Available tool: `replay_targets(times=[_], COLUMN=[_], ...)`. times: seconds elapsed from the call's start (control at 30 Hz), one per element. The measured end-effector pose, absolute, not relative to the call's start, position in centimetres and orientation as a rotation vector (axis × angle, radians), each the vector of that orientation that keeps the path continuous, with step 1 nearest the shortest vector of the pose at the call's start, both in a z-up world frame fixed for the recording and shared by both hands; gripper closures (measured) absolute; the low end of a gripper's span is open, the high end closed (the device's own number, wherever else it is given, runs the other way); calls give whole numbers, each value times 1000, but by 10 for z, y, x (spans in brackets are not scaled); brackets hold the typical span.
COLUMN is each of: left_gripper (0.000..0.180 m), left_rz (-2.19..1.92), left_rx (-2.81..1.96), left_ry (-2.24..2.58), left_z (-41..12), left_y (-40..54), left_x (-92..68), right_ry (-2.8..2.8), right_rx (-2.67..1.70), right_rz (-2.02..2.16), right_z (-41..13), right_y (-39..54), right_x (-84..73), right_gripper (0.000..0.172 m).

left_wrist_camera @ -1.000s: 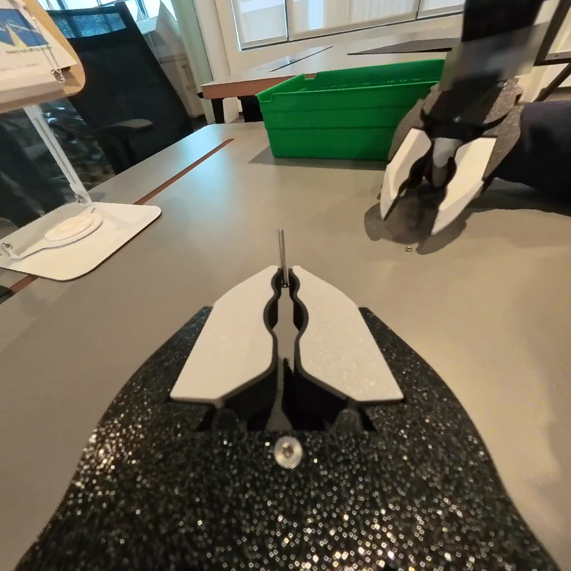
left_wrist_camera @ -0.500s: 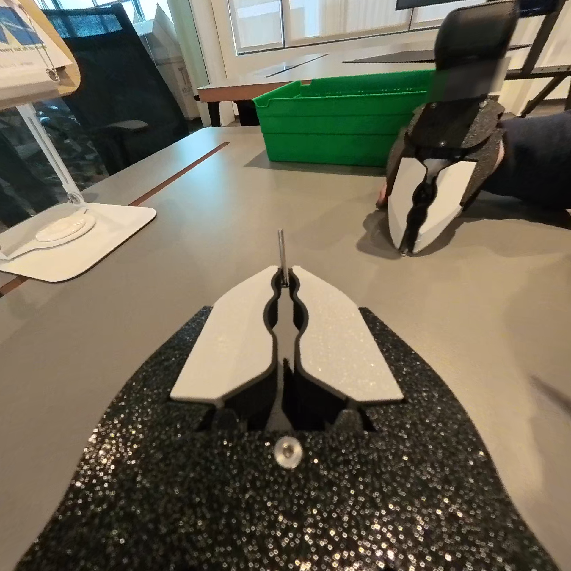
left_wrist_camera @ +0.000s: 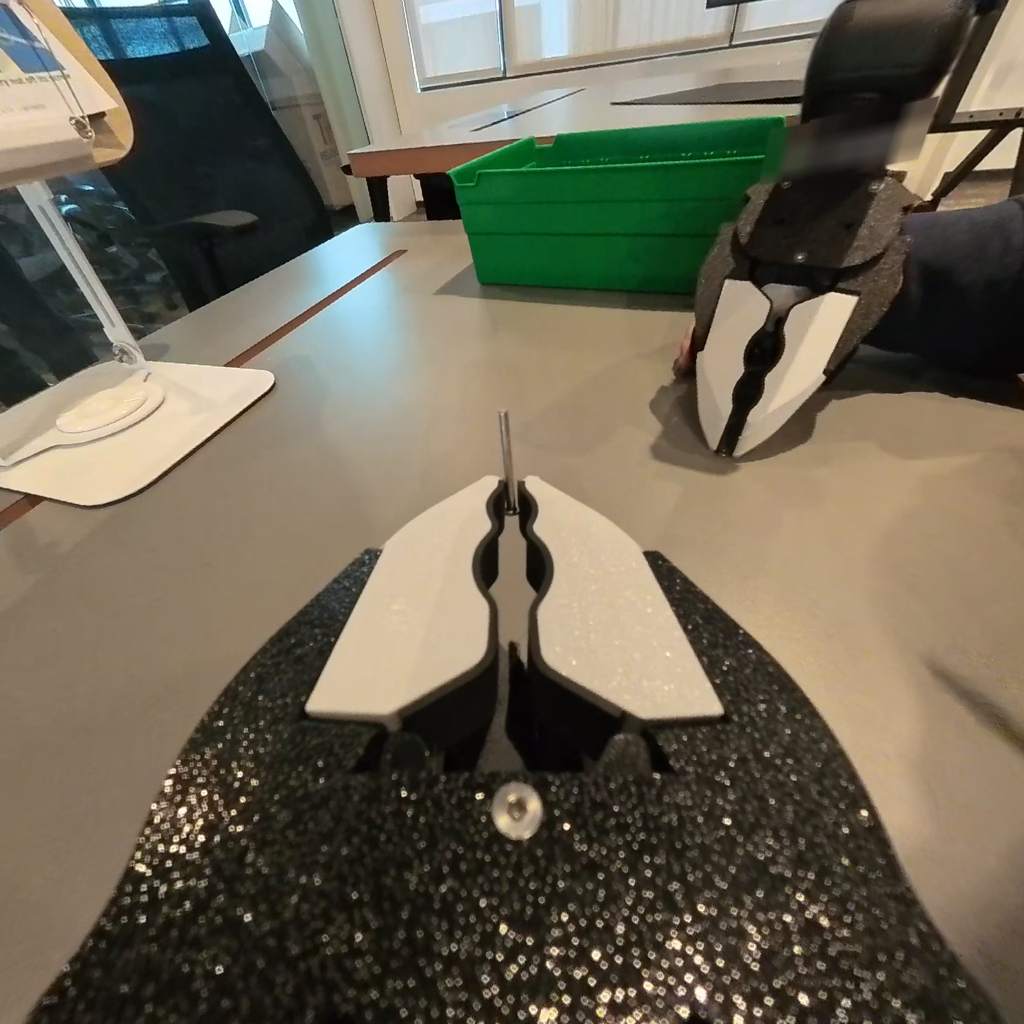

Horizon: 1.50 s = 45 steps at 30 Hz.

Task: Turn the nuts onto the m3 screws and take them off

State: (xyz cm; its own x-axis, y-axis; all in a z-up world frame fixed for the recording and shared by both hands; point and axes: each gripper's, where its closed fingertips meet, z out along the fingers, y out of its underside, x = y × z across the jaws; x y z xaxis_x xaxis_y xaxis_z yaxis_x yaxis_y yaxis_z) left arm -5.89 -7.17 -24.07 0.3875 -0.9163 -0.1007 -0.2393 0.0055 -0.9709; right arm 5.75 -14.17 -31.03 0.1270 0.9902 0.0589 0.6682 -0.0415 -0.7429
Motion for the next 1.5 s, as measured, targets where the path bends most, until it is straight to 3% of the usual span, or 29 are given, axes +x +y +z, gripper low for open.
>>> replay_targets(times=[0.6, 1.17, 1.5], left_gripper=[177, 177, 177], left_rz=[-738, -768, -809], left_rx=[-1501, -1473, -1430], left_ry=[1086, 1171, 1229], left_z=[-241, -244, -244], left_y=[-72, -81, -90], left_x=[-59, -50, -44], right_ry=[-1544, -1509, -1559], right_rx=[-1682, -1318, -1328], right_rz=[619, 830, 882], right_z=[-298, -201, -208], right_y=[-138, -99, -94], right_x=[52, -41, -59], right_gripper=[166, 167, 167])
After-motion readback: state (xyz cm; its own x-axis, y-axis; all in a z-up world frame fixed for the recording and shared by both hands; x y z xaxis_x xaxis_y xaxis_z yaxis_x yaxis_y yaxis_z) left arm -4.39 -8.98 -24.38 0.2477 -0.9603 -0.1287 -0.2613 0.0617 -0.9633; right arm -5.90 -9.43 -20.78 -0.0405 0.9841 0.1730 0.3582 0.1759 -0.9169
